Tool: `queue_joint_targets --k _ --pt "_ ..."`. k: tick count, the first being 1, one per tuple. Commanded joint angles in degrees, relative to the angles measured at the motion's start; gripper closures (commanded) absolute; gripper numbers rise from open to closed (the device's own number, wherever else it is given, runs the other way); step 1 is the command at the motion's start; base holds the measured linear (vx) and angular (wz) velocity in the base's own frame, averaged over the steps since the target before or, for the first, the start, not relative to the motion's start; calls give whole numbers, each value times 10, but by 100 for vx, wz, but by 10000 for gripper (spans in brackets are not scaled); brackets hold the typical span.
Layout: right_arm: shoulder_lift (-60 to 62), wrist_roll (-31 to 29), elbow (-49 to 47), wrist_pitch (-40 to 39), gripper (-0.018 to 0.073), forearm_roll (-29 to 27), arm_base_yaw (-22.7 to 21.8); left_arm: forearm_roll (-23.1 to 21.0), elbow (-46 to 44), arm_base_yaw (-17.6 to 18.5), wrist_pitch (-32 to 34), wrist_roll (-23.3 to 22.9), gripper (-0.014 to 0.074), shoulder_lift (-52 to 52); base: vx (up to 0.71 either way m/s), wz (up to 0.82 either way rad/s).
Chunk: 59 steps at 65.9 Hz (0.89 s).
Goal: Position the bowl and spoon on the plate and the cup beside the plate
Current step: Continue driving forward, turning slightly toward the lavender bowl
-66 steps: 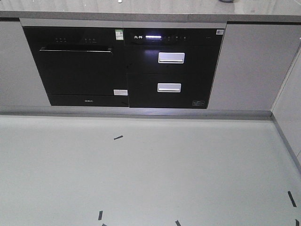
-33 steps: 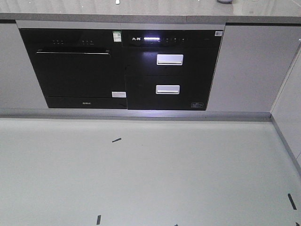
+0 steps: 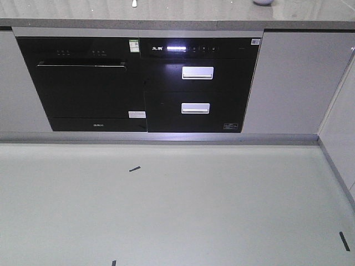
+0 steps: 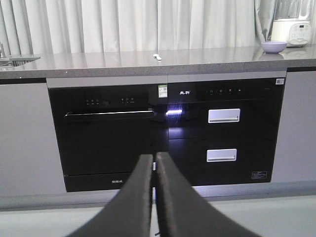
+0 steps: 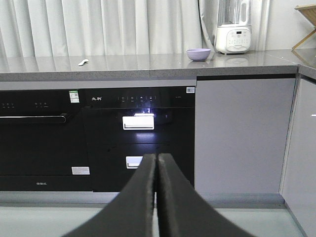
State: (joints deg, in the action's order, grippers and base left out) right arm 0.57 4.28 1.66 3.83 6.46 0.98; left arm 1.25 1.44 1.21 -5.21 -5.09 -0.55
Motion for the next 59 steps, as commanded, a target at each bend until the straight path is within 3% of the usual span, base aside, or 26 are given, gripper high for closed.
queue_joint_targets --k 1,59 --pt "7 -2 9 -44 564 3 1 -1 17 0 45 -4 602 10 6 -2" --pt "7 -2 9 -44 564 3 1 -1 17 0 45 -4 602 10 7 -3"
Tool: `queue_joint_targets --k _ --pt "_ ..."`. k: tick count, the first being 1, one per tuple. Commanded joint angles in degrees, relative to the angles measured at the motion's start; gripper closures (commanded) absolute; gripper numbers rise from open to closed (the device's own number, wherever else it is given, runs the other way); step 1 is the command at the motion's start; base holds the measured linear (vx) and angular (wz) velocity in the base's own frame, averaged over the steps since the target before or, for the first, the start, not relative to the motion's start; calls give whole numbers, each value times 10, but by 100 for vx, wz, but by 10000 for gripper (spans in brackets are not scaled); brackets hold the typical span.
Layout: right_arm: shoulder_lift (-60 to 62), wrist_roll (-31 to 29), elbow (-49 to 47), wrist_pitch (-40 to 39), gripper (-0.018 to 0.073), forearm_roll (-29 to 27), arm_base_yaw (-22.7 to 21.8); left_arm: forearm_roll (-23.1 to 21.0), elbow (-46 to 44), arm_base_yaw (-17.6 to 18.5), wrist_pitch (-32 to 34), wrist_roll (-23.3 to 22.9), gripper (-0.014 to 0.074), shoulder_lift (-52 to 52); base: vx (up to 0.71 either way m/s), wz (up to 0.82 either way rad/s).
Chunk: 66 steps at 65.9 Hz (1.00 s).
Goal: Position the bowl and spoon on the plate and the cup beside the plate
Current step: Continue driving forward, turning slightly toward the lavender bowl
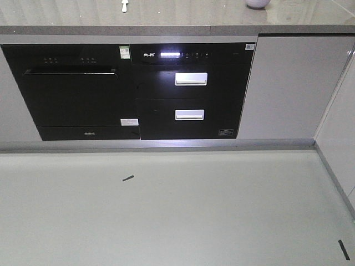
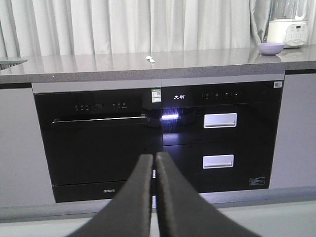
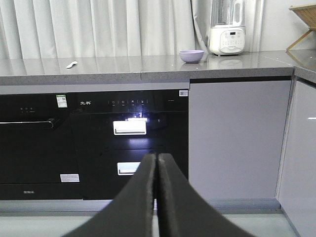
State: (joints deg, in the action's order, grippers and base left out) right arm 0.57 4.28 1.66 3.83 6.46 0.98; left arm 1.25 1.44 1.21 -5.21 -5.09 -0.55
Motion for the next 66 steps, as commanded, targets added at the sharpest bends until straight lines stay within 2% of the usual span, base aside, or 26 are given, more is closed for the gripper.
queue_joint_targets --k 1,66 --pt "7 -2 9 -44 564 3 1 -1 17 0 45 -4 602 10 8 -3" --pt "7 -2 9 -44 564 3 1 -1 17 0 45 -4 602 10 6 -2"
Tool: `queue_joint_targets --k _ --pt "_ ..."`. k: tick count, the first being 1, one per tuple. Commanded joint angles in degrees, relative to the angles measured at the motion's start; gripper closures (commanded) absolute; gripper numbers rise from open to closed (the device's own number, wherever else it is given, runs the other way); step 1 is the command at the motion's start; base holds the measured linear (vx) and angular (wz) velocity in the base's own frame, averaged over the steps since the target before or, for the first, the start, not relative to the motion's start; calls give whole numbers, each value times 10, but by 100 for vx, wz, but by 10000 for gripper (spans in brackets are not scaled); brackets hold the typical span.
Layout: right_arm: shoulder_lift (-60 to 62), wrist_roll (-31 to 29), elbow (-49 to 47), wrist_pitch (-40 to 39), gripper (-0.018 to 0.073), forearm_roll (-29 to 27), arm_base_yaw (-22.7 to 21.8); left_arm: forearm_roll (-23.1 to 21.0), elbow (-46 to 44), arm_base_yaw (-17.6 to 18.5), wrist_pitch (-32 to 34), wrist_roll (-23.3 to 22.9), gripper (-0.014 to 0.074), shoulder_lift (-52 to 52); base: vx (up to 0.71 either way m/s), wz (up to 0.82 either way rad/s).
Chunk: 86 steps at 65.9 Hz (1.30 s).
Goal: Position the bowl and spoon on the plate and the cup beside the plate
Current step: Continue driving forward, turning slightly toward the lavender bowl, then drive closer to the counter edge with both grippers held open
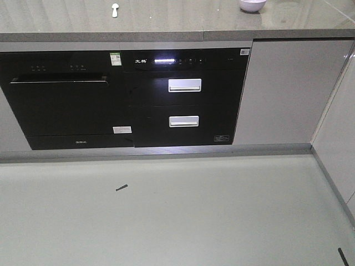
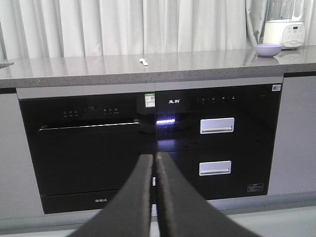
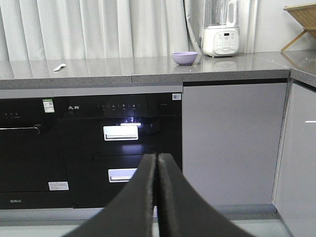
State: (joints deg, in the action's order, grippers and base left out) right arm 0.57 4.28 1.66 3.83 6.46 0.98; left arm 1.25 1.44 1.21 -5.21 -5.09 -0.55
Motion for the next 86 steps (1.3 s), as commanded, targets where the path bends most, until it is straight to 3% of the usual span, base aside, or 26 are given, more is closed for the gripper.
queue_joint_targets --k 1,86 --pt "7 -2 9 -44 564 3 1 -1 17 0 45 -4 602 10 4 -2" --pt "7 -2 9 -44 564 3 1 -1 17 0 45 -4 602 10 2 -1"
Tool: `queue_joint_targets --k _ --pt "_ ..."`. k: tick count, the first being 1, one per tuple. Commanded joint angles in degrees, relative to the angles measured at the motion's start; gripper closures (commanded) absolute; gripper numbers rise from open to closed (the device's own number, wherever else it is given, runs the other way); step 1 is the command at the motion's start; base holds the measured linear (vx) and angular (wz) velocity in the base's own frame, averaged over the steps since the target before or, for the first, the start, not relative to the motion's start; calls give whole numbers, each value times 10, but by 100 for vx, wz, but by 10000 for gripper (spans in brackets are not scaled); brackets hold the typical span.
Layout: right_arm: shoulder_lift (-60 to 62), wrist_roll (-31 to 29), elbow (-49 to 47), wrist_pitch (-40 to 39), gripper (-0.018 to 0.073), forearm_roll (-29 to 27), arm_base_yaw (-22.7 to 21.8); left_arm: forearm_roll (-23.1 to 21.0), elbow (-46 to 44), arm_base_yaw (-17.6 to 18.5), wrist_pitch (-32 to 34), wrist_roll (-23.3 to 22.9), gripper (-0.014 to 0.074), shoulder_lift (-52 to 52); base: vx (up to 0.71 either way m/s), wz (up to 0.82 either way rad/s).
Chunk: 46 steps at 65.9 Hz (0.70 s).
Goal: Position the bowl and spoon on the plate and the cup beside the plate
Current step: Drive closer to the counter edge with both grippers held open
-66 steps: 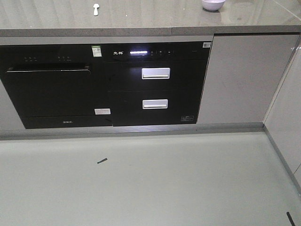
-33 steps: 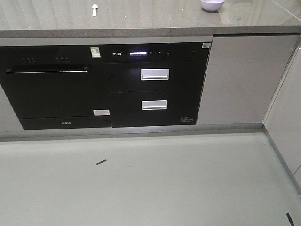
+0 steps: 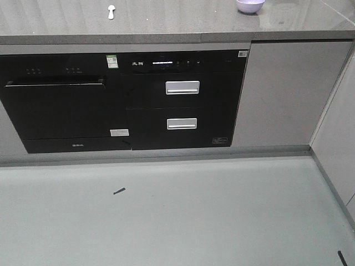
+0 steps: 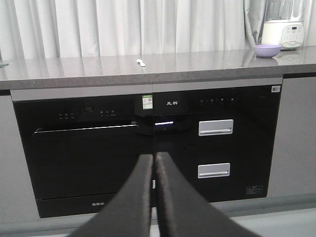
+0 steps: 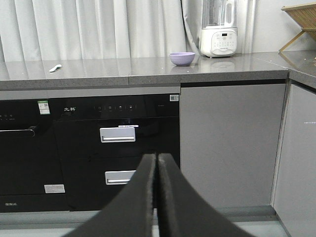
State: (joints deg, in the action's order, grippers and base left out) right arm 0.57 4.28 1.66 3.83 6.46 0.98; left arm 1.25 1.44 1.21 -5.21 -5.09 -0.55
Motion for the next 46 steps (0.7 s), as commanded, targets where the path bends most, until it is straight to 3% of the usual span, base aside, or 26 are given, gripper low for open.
queue_joint_targets --k 1,46 --pt "7 -2 9 -44 564 3 1 -1 17 0 45 -4 602 10 0 0" --pt "7 -2 9 -44 564 3 1 -1 17 0 45 -4 602 10 1 -1"
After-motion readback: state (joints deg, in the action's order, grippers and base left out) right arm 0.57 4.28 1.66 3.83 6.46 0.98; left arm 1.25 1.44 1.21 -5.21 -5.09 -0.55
